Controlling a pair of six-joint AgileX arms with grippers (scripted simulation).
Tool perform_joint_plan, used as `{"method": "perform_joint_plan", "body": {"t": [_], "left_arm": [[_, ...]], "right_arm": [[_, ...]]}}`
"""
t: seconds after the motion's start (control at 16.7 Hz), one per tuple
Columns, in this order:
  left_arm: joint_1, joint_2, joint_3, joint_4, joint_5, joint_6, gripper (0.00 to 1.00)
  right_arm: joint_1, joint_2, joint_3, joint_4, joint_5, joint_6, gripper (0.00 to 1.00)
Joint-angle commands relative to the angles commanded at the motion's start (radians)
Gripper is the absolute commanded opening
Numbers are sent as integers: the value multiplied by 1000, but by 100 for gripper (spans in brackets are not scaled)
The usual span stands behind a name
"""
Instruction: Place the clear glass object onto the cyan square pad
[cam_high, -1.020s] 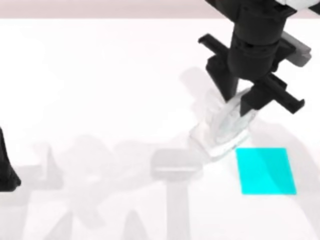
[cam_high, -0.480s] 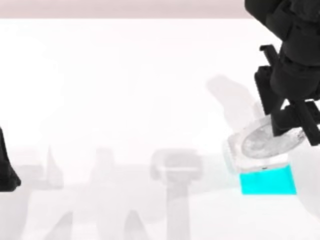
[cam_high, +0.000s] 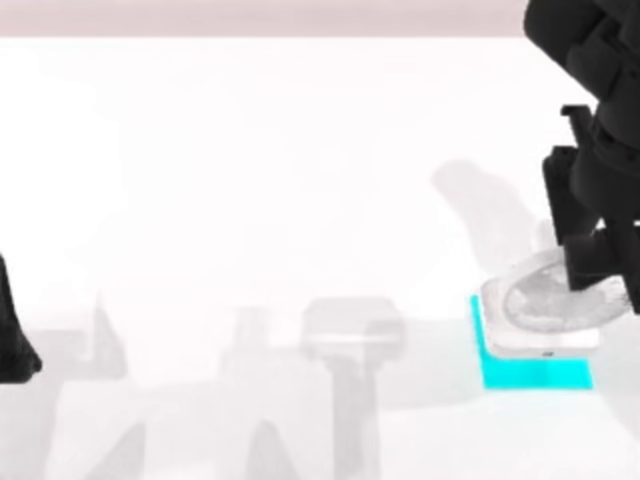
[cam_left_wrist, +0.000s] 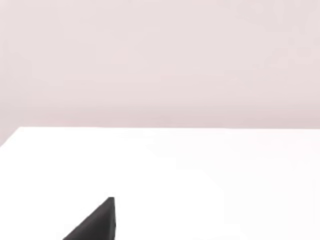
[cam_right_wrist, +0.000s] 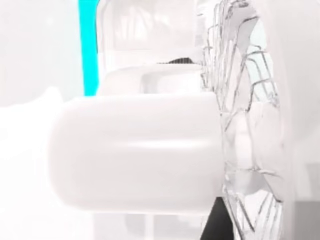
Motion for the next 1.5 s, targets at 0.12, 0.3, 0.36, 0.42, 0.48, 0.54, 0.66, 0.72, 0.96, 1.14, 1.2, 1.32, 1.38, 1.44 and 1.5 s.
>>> {"method": "perform_joint_plan", "body": {"t": [0.12, 0.3, 0.36, 0.42, 0.48, 0.54, 0.66, 0.72, 0.96, 1.14, 1.2, 1.32, 1.38, 1.44, 1.5], "left_arm": [[0, 0, 0, 0, 0, 0, 100], [0, 0, 0, 0, 0, 0, 100], [0, 0, 0, 0, 0, 0, 100], [0, 0, 0, 0, 0, 0, 100], [0, 0, 0, 0, 0, 0, 100], [0, 0, 0, 0, 0, 0, 100], [0, 0, 0, 0, 0, 0, 100], [0, 0, 0, 0, 0, 0, 100], [0, 0, 0, 0, 0, 0, 100], [0, 0, 0, 0, 0, 0, 100], [0, 0, 0, 0, 0, 0, 100], [0, 0, 0, 0, 0, 0, 100], [0, 0, 0, 0, 0, 0, 100], [0, 0, 0, 0, 0, 0, 100], [0, 0, 0, 0, 0, 0, 100]], "right_arm": [[-1, 0, -18, 18, 0, -3, 0], [-8, 4, -89, 99, 0, -3, 0], [-10, 5, -111, 122, -1, -4, 0], [-10, 7, -124, 135, -1, -4, 0], [-10, 8, -127, 138, -1, -4, 0], [-10, 8, -127, 138, -1, -4, 0], [-10, 8, -127, 138, -1, -4, 0], [-10, 8, -127, 138, -1, -4, 8], [-10, 8, -127, 138, -1, -4, 38], [-10, 8, -127, 138, -1, -4, 60], [-10, 8, -127, 138, -1, -4, 68], [-10, 8, -127, 138, -1, -4, 83], [-10, 8, -127, 138, -1, -4, 90], [-10, 8, -127, 138, -1, -4, 98], [-10, 8, -127, 138, -1, -4, 100]]}}
